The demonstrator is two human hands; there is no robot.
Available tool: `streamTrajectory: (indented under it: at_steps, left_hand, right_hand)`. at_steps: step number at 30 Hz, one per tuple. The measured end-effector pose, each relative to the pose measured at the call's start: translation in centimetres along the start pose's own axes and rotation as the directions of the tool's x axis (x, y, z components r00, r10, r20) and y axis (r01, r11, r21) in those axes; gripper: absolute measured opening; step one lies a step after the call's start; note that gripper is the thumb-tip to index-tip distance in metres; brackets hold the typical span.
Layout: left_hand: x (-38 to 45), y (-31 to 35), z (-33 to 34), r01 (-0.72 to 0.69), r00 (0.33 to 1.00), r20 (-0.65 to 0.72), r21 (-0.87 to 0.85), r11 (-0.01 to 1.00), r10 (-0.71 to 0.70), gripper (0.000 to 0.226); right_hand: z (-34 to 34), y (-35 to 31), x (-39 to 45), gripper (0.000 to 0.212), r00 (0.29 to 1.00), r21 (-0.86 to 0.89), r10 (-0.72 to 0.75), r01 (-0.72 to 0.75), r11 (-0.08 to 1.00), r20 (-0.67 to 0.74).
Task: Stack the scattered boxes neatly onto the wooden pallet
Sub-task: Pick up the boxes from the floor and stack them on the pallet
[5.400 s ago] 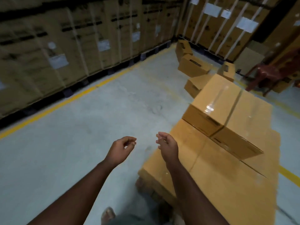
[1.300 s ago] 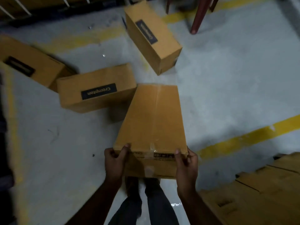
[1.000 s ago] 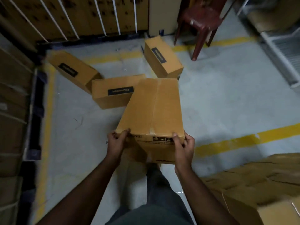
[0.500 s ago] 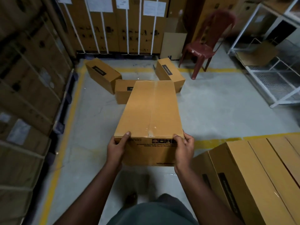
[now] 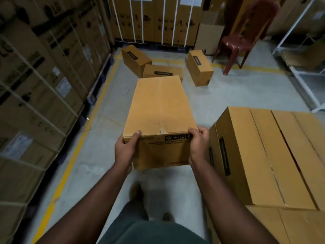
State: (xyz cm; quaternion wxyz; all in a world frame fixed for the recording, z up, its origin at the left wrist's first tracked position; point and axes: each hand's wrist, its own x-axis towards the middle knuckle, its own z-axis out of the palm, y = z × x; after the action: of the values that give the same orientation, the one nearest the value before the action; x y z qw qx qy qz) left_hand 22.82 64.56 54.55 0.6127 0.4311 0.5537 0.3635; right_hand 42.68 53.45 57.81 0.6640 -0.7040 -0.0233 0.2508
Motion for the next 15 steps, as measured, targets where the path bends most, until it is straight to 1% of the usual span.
streamTrajectory:
  at_steps: [3,5,8,11,13,15]
  left_hand:
    - [-6.9,-0.7,-3.0,-0.014,1.0,-0.009,0.016,1.0,0.014,0.032]
    - [-11.0,-1.8,-5.0,-0.04,0.999,-0.003,0.026,0.999,0.04,0.035]
    - [-17.4,-4.0,-8.2,-0.069,0.998,0.0,0.054,0.996,0.069,0.04]
    - [-24.1,-6.7,-12.2,-0.087,0.996,-0.01,0.083,0.993,0.088,0.049]
    - [-28.7,-8.8,-15.3,-0.085,0.996,-0.022,0.097,0.992,0.087,0.055]
    - [-33.5,-10.9,-18.2,-0.073,0.997,-0.026,0.088,0.994,0.075,0.057]
  right_hand:
    - [-4.8,0.2,-6.1,0.023,0.999,-0.003,-0.016,0.016,1.0,0.049]
    - [-7.7,1.2,-10.0,0.024,0.997,-0.001,-0.025,0.026,1.0,0.07]
    - [-12.1,3.1,-16.3,0.024,0.997,0.025,-0.046,0.045,0.999,0.058]
    - [-16.6,5.5,-23.4,0.018,0.997,0.066,-0.054,0.05,0.997,0.056]
    - [-19.5,7.2,-28.4,0.019,0.998,0.082,-0.05,0.046,0.996,0.05]
    - [-22.6,8.7,-33.4,0.02,0.998,0.097,-0.043,0.039,0.995,0.044]
